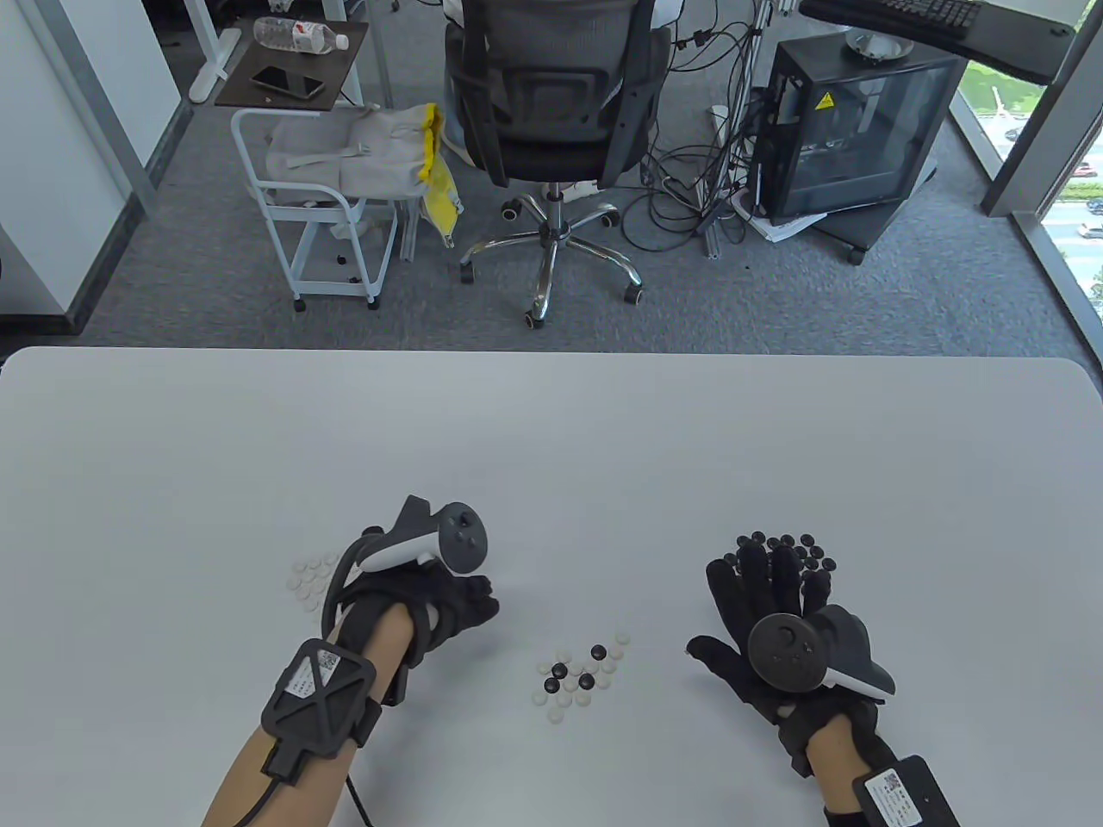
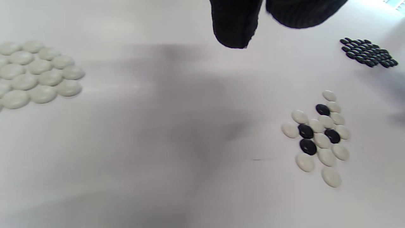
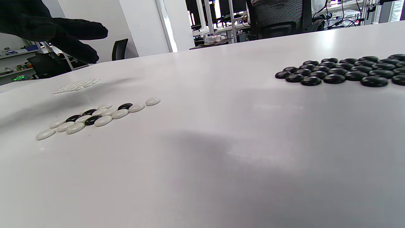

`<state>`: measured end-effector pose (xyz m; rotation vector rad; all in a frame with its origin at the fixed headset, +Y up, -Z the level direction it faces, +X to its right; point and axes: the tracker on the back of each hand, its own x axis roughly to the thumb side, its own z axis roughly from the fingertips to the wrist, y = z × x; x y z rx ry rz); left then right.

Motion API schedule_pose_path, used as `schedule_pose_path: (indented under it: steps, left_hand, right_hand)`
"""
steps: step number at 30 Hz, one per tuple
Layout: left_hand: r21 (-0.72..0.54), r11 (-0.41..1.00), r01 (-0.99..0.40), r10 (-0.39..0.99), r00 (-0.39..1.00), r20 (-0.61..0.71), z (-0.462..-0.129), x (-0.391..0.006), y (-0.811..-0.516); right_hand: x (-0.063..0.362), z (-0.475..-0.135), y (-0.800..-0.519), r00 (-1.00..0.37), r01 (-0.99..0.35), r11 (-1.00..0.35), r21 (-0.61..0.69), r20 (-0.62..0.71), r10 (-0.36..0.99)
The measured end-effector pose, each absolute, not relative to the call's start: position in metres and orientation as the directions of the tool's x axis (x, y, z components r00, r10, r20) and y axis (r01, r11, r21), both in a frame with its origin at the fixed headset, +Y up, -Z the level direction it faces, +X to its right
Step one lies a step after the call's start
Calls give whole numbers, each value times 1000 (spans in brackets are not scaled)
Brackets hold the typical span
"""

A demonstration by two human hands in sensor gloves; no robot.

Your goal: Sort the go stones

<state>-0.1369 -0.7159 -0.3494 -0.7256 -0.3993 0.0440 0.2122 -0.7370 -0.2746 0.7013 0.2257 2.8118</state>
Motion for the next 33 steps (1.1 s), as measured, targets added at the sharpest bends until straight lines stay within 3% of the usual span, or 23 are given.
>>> schedule_pose_path:
  steps: [9,19,24,28,33]
  left_hand:
    - [-665,720,199,243,825,510,-340,-48,-738]
    - [-705,669,237,255,818,516,-345,-16,-780]
    - [-699,707,106,201,918,343,-383,-51,-775]
    - [-753,643,-136,267,962,54,-416,-121,-769]
    - [-738,633,-232,200,971,-134,-426,-193,-762]
  right_hand:
    - [214,-275,-737,-861,-191,-961,201,436,262]
    - [216,-275,-737,-859,-199,-959,199,435,269]
    - [216,-275,-736,-860,-202,-959,199,433,271]
    - [218,-274,-735,-860,-206,-959,193,431,272]
    - [218,-275,-735,-861,-205,-959,195,430,271]
